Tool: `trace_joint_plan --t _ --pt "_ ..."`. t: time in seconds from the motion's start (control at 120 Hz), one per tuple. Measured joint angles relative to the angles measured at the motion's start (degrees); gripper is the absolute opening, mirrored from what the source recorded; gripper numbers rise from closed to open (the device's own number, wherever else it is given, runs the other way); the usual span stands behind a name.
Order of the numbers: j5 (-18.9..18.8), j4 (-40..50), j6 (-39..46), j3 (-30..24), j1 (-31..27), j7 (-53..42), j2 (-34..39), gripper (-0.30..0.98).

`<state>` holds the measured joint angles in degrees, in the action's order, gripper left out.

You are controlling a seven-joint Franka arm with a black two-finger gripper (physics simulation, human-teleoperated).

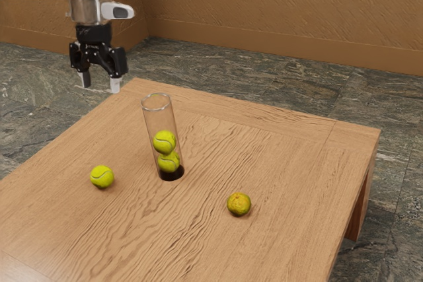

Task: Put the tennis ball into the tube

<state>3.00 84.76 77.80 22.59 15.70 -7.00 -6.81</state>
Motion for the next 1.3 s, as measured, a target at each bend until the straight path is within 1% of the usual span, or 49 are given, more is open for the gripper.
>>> trace_joint_plan --t 0.083,0.175,0.233,0.283,0.392,0.475,0.55,0.692,0.817,0.975,1.108,1.3 --pt "-1.5 3.7 6.5 -2.8 -1.6 -0.9 2.1 0.67" --pt "-2.5 5.4 11.1 -3.4 -1.7 -1.8 2.3 0.67" --pt "-2.8 9.5 13.7 -3.4 -2.4 -2.2 2.5 0.67" --pt "-2.8 13.7 16.0 -3.3 -4.4 -2.5 2.9 0.67" --pt "-2.2 21.4 21.6 -2.8 -10.8 -3.3 2.9 0.67" --pt "-1.2 24.4 26.5 -2.6 -13.7 -3.8 0.3 0.67" --pt "-0.3 25.5 30.5 -2.6 -13.4 -4.2 -2.5 0.67" --pt "0.7 30.4 37.4 -2.6 -13.0 -4.9 -5.2 0.67" --pt "1.6 35.3 43.9 -2.6 -13.0 -5.7 -5.9 0.67" --pt "2.3 36.9 51.5 -2.6 -13.0 -7.0 -6.6 0.67" --pt "3.4 38.6 55.2 -2.6 -13.1 -7.8 -7.3 0.67" --pt "4.4 39.4 58.0 -2.6 -14.0 -8.8 -8.4 0.67"
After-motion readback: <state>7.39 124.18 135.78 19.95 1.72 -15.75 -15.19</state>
